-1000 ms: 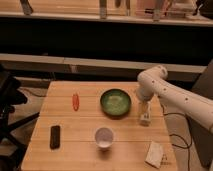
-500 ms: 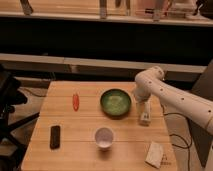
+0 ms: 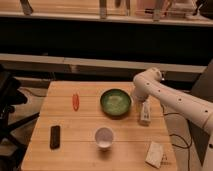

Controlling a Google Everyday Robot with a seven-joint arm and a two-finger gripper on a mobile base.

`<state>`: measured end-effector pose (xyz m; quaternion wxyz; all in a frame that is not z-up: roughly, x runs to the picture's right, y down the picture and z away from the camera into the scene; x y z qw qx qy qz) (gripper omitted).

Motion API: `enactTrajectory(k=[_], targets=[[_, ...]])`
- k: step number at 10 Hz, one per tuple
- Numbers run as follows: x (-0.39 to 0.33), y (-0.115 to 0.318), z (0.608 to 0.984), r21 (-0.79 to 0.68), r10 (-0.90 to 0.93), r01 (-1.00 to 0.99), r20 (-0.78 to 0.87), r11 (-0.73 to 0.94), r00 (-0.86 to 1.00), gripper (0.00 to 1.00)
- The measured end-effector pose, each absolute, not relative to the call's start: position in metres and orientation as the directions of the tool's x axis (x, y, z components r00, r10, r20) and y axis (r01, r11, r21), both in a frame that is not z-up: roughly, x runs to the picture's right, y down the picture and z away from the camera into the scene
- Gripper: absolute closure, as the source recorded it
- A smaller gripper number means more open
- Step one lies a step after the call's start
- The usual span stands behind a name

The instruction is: Push the ceramic bowl across the table

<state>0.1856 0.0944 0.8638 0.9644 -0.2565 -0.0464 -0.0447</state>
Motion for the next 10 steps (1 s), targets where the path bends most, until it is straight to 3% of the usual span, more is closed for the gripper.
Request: enactTrajectory(k=[4,10], targets=[[0.177,0.097,0.871,-0.493,-0.083,0.138,0.131,0.859,0.988,0.98],[0.149,0.095,0.890,-0.512,-0.144,0.214,0.173,0.832,0.974,1.00]])
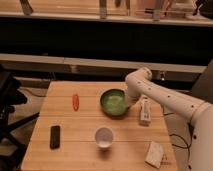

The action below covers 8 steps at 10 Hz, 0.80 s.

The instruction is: Push the ceramic bowl across the table

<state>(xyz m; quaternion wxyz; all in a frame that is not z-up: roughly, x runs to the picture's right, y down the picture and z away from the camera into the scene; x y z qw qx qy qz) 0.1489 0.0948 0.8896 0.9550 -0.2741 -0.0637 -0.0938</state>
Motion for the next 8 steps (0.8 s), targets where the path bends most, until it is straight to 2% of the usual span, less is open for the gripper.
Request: enactTrajectory(k=[8], targets=[[0.120,0.096,0.909,-0.526,-0.218,0.310,0.230,0.792,0.948,1.00]])
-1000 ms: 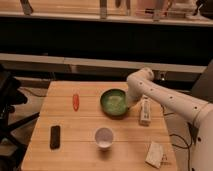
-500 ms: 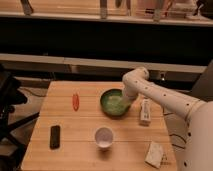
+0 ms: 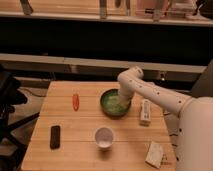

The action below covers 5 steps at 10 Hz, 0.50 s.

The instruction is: Push the ceramic bowl across the table

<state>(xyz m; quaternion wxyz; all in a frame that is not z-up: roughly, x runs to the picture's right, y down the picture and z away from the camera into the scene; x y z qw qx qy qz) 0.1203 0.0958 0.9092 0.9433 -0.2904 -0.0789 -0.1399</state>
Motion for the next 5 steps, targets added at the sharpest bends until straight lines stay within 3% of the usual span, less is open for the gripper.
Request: enactTrajectory(k=[5], targets=[[0.1130,0.0937,0.9169,-0.540,-0.252,0.351,0.250,0.765,0.935,1.00]])
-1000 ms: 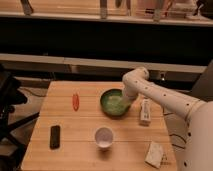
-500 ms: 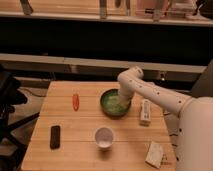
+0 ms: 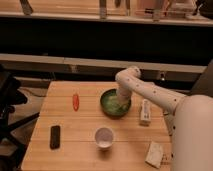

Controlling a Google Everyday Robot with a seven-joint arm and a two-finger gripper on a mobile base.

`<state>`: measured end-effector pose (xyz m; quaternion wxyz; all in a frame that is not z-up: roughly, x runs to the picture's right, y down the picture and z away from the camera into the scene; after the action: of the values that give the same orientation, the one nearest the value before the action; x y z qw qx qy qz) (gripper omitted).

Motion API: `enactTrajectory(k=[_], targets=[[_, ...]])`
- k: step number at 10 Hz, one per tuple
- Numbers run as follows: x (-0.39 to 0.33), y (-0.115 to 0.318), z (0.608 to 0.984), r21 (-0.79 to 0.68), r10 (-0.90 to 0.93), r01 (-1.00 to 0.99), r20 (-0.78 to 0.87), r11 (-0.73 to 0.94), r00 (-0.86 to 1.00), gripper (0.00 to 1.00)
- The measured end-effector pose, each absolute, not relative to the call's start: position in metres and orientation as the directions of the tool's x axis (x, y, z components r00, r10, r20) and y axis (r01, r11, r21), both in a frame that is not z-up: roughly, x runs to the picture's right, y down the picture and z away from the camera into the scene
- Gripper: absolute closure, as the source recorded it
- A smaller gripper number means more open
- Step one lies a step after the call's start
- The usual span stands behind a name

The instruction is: Push the ceramic bowl across the table

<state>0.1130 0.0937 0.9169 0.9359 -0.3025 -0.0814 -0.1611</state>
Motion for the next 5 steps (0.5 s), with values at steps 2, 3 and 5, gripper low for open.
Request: enactTrajectory(k=[2,3,5], targets=[[0.1133,0.0948,0.9188,-0.547,-0.263,0.364,0.257,0.754,0.930,1.00],[0.1086,0.0957,0.9196,-0.548,-0.271,0.376,0.266,0.747,0.925,1.00],[0.1042,0.0958,0.9237,-0.552,-0.288,0.397,0.277,0.733,0.917,1.00]])
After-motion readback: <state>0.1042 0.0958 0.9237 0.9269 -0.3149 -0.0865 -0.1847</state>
